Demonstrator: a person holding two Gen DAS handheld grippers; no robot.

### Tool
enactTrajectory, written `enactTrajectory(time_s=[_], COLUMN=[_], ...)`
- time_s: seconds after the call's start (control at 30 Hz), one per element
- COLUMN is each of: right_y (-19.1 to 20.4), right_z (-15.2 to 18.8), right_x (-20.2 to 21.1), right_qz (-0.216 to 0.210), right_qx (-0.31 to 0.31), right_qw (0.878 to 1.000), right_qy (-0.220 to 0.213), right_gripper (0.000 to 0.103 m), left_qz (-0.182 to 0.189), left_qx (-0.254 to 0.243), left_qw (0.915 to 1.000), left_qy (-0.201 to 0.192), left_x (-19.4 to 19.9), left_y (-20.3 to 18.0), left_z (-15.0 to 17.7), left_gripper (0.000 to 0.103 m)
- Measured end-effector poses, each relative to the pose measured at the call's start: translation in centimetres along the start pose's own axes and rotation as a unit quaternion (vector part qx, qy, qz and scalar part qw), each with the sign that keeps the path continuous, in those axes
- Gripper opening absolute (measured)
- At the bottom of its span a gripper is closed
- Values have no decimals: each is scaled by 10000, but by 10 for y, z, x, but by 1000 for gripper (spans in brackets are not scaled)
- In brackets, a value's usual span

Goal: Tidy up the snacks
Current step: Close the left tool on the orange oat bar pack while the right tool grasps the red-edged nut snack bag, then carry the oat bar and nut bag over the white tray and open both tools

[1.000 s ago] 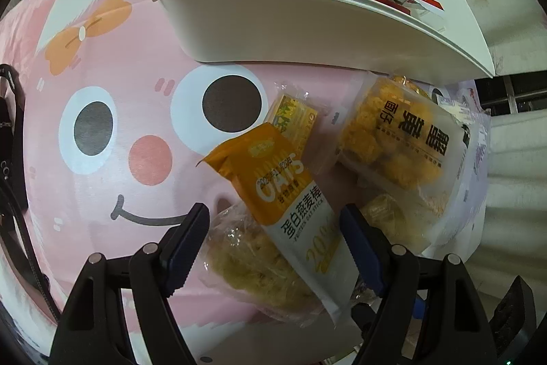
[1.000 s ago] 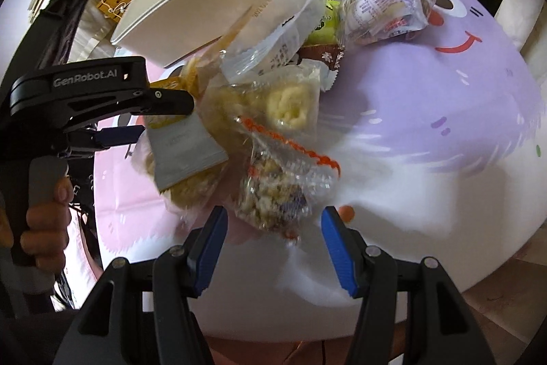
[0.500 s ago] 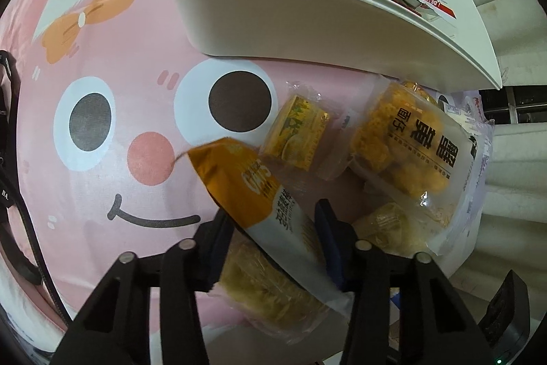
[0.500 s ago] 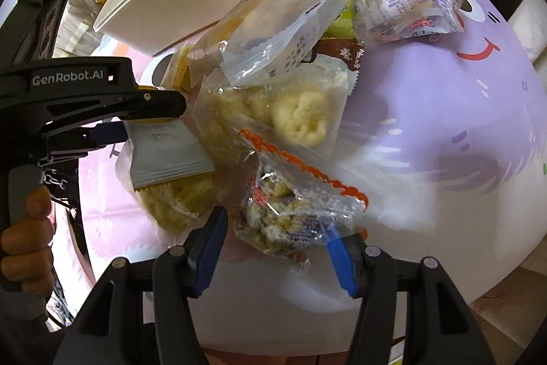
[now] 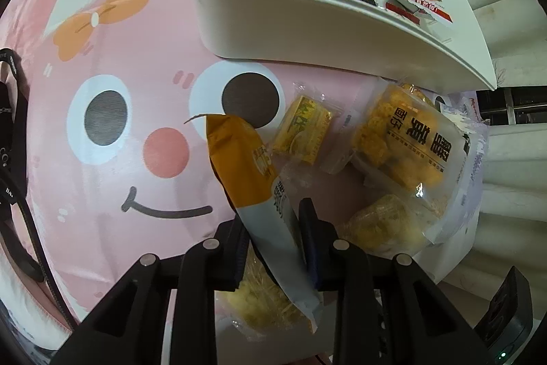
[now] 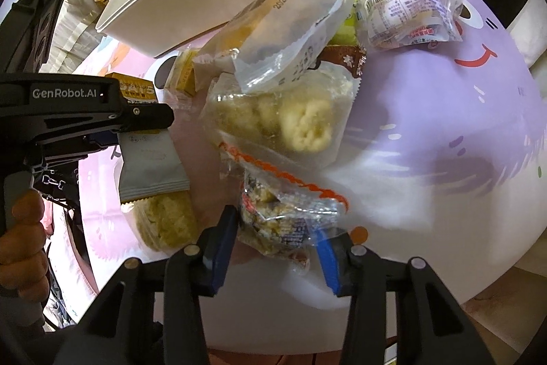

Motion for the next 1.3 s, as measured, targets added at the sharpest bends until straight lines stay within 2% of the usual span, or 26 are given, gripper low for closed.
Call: enactTrajectory(time_s=[0.37, 0.43, 0.83, 1.07, 1.3], right_y=[6, 6, 31, 40, 42], right_z=[7, 7, 2, -16, -55], right_x=[20, 26, 58, 77, 105], right_qz=[-39, -56, -132, -161, -276], right_qx=[313, 375, 914, 1263, 1538], right_qw=[9994, 9991, 9938, 9880, 9802], right_qy=[-163, -205, -618, -880, -1212], right_gripper=[39, 39, 39, 39, 39], left_qz=[71, 65, 99, 13, -144], left_qx=[-18, -34, 10, 207, 308], left_qw=[9996, 9993, 9951, 9899, 9847], left_qy=[-255, -377, -984, -1406, -1709], left_x=[33, 43, 101, 136, 163], left_y=[4, 6, 13, 19, 12], left_z=[20, 25, 41, 29, 1], left_gripper=[20, 16, 16, 16, 16])
Point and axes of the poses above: each gripper's, at about its wrist camera, not at the fingertips, and x roughly against the way its jaws point, y to its left, z to its underside, the point moved 3 cm from there along -x, roughly the way its jaws point, and after that the axes turned 9 degrees about y, right-handed, at the moved point
